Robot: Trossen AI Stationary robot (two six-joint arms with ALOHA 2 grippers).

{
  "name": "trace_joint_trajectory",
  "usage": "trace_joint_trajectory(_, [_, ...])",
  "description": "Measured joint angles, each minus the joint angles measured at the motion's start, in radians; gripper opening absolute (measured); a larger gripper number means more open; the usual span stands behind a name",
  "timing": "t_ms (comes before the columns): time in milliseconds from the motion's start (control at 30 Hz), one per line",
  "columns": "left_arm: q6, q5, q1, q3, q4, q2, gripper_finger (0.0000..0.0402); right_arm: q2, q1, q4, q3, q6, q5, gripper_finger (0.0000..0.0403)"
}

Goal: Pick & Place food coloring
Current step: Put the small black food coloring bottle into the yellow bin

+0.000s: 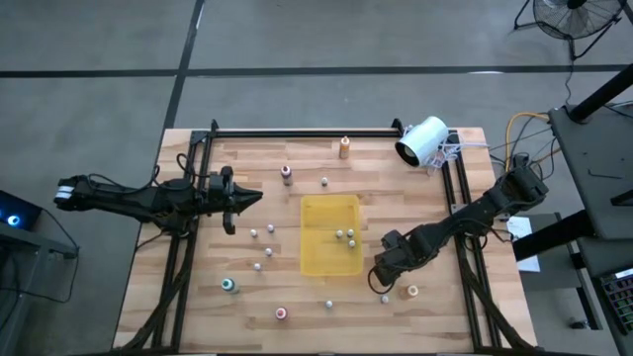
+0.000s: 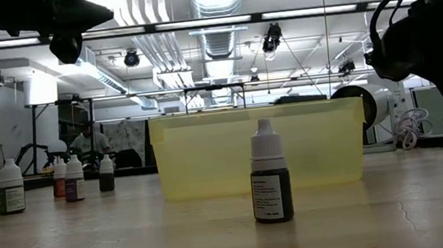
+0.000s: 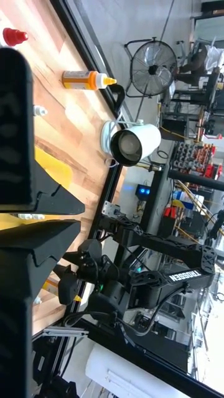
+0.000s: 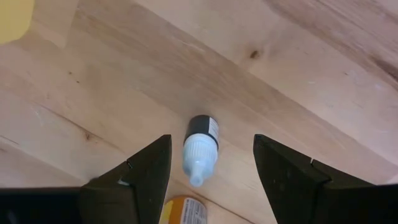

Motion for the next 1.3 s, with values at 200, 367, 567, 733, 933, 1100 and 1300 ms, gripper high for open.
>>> trace_joint_trajectory(200, [0.0,0.0,0.0,0.0,0.0,0.0,0.0,0.0,0.0,0.0,0.0,0.005,-0.008,0.0219])
trace_joint_trajectory(367, [0.0,0.0,0.0,0.0,0.0,0.0,0.0,0.0,0.0,0.003,0.013,0.007,-0.011,0.0219])
trace_joint_trajectory(567, [0.0,0.0,0.0,0.0,0.0,0.0,0.0,0.0,0.0,0.007,0.017,0.007,-0.01,0.0219])
trace_joint_trajectory(733, [0.0,0.0,0.0,0.0,0.0,0.0,0.0,0.0,0.0,0.008,0.01,0.007,-0.01,0.0217])
trace_joint_trajectory(933, [0.0,0.0,0.0,0.0,-0.001,0.0,0.0,0.0,-0.001,0.008,0.006,0.008,-0.009,0.0179])
trace_joint_trajectory(1100, [0.0,0.0,0.0,0.0,-0.001,0.0,0.0,0.0,-0.001,0.008,0.006,0.007,-0.004,0.0136])
trace_joint_trajectory(1300, [0.0,0.0,0.0,0.0,-0.001,0.0,0.0,0.0,0.0,0.006,0.002,0.007,-0.002,0.0088])
